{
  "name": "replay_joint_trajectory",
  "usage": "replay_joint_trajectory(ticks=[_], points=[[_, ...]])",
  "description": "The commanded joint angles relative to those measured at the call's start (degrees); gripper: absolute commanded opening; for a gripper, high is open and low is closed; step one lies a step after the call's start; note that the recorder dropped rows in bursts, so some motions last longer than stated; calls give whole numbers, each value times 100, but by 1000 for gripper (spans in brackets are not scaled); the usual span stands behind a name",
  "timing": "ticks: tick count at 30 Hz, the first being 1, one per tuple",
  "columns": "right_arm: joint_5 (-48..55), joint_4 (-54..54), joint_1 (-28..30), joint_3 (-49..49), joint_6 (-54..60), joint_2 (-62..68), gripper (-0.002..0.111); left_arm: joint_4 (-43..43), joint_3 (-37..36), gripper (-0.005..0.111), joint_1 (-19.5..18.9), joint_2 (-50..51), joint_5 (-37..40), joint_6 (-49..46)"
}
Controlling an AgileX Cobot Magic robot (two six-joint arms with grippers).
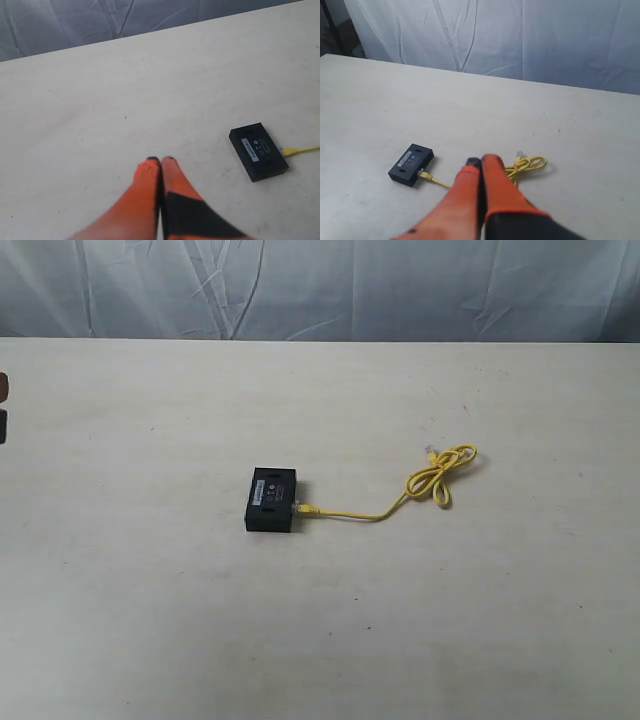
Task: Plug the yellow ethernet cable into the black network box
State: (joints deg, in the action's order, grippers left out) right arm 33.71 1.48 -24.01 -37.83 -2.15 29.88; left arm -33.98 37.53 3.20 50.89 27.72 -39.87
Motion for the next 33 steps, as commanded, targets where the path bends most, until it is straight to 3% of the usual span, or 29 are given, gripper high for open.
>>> replay_joint_trajectory(ticks=[1, 6, 17, 33], points=[[-162, 85, 508, 452, -26, -403, 0, 24, -36, 0, -24, -34, -37, 32], [-730, 261, 921, 1449, -35, -1096, 0, 24, -36, 0, -24, -34, -37, 32], [-1024, 130, 961, 2986, -35, -2988, 0, 24, -36, 0, -24, -34, -37, 32], [-1015, -148, 1026, 3081, -35, -2988, 0, 24, -36, 0, -24, -34, -80, 32]])
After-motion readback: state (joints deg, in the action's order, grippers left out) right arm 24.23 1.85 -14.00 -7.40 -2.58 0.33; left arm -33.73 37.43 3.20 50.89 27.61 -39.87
